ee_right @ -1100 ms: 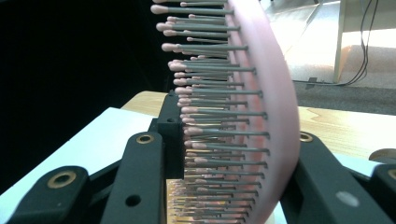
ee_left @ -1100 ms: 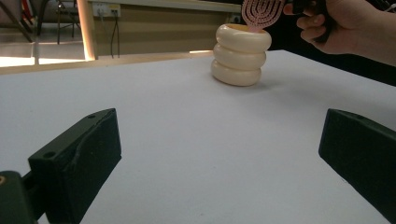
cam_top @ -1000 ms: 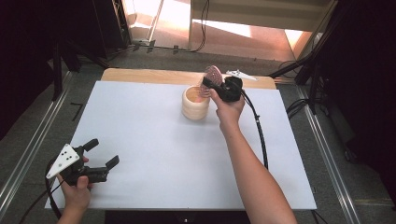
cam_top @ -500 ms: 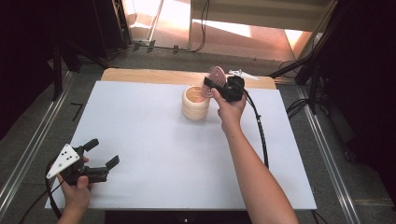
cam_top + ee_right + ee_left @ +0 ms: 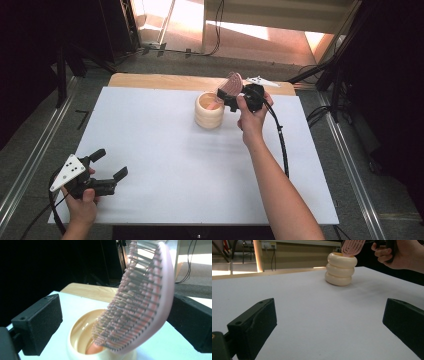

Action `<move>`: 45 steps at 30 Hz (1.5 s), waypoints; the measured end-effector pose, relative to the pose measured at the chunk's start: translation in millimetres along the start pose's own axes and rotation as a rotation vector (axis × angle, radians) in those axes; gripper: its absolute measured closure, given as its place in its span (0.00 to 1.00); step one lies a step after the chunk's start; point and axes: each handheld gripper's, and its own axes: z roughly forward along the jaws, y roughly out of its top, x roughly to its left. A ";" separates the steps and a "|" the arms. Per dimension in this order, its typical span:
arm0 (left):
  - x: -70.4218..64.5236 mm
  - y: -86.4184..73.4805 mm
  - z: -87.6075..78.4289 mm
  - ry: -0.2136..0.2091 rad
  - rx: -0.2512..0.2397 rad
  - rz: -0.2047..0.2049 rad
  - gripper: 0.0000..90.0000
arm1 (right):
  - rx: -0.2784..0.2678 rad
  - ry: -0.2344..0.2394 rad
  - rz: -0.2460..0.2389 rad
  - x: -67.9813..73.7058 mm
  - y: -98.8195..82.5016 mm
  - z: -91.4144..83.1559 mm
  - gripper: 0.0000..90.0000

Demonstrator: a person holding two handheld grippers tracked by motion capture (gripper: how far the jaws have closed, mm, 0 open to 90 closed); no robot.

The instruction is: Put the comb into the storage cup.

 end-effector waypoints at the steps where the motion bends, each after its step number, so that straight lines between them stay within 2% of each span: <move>1: -0.1 0.0 0.0 0.000 0.000 0.001 0.00 | 0.003 -0.003 -0.005 0.5 -0.6 -0.9 0.00; 9: -0.2 0.0 0.1 0.001 0.000 0.000 0.00 | -0.001 -0.001 -0.035 2.2 -8.5 -14.7 0.00; 16: -0.6 0.0 0.5 0.001 0.003 0.004 0.00 | -0.007 -0.006 -0.089 5.3 -14.1 -26.8 0.00; 21: -1.5 0.0 0.7 0.001 0.007 0.008 0.00 | -0.006 -0.012 -0.110 6.5 -19.7 -33.4 0.00; 39: -1.7 0.1 0.8 0.002 0.007 0.010 0.00 | -0.011 0.001 -0.138 5.5 -32.8 -57.4 0.00; 45: -1.7 0.0 0.9 0.002 0.009 0.012 0.00 | -0.016 0.023 -0.137 5.7 -38.0 -65.9 0.00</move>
